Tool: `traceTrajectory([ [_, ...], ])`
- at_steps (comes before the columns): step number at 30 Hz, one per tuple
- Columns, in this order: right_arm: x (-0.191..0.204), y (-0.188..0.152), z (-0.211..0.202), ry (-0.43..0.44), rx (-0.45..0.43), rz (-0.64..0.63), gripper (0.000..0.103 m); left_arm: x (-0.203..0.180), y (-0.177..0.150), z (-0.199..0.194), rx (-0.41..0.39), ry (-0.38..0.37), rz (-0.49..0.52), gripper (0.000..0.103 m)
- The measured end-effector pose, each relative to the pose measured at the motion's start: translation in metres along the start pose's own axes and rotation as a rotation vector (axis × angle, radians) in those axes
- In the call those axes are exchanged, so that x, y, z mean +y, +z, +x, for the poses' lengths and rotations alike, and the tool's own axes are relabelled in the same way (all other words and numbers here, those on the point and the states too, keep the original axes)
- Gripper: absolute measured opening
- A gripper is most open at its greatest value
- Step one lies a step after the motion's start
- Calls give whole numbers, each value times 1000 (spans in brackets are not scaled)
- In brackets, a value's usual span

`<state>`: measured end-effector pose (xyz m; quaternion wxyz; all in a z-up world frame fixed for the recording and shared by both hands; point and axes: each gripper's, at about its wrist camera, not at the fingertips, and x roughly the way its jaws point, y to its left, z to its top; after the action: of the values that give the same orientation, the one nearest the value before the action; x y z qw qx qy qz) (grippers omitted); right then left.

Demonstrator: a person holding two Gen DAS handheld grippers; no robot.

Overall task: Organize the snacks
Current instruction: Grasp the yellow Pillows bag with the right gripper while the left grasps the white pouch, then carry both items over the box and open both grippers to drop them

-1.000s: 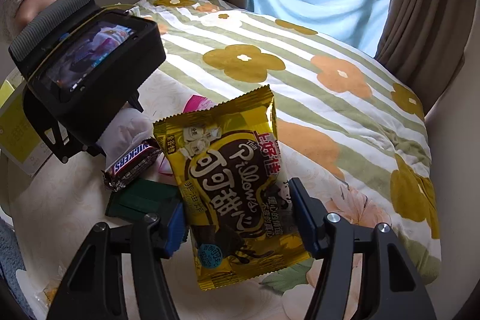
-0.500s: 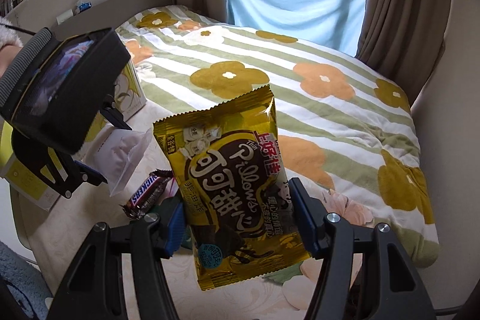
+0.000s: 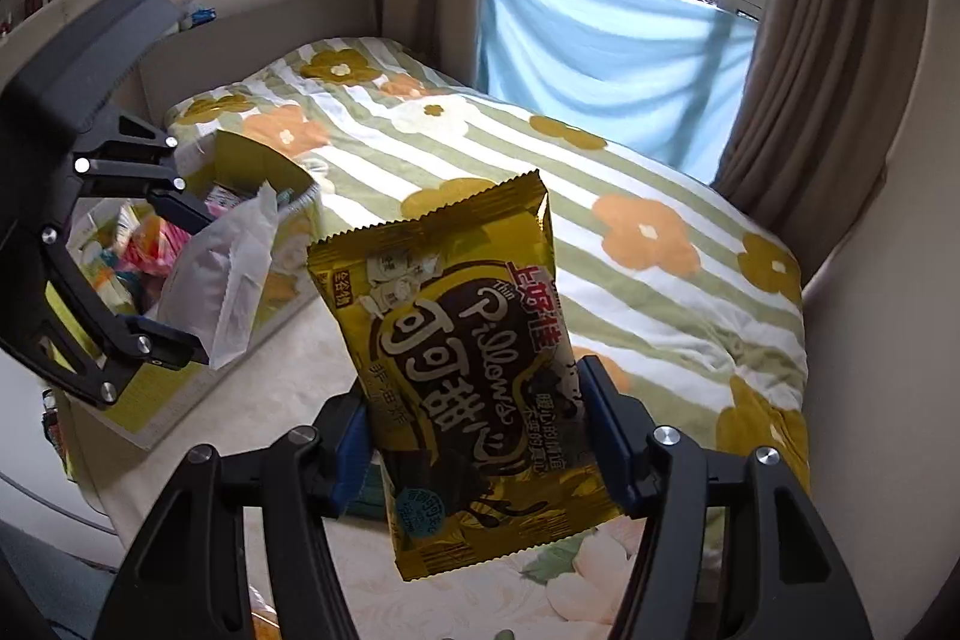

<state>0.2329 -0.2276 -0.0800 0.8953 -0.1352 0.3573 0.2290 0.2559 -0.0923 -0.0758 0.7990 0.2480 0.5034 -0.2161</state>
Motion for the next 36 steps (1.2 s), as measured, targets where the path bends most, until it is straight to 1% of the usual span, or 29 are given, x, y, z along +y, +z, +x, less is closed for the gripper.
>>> traceTrajectory([
  [2, 10, 12, 0, 28, -8, -16, 58, 11, -13, -18, -25, 21, -77, 61],
  [4, 25, 25, -1, 62, -16, -41, 58, 25, -30, -31, -33, 45, -143, 61],
  [9, 67, 47, 3, 134, -21, -76, 58, 56, -70, -52, -30, 98, -247, 61],
  [12, 93, 57, 7, 176, -13, -77, 58, 77, -97, -59, -24, 109, -315, 61],
  [16, 128, 68, 16, 232, 0, -62, 58, 107, -139, -64, -36, 73, -445, 61],
  [19, 156, 75, 25, 259, 17, -42, 58, 128, -177, -59, -30, 55, -544, 61],
  [21, 172, 78, 33, 276, 31, -30, 58, 138, -196, -54, -30, 39, -589, 61],
  [24, 195, 82, 47, 283, 63, -8, 58, 153, -222, -45, -44, 6, -662, 61],
  [27, 211, 84, 58, 288, 97, 32, 58, 170, -247, -34, -61, -48, -760, 61],
  [30, 223, 86, 68, 287, 123, 72, 58, 179, -261, -24, -59, -57, -784, 61],
  [33, 232, 85, 75, 265, 151, 102, 58, 184, -264, -14, -54, -81, -782, 61],
  [34, 232, 85, 76, 259, 158, 113, 58, 185, -263, -9, -50, -85, -787, 63],
  [35, 233, 84, 78, 254, 166, 130, 58, 187, -263, -6, -50, -80, -789, 65],
  [36, 233, 82, 78, 253, 174, 148, 58, 187, -263, -6, -64, -81, -784, 77],
])
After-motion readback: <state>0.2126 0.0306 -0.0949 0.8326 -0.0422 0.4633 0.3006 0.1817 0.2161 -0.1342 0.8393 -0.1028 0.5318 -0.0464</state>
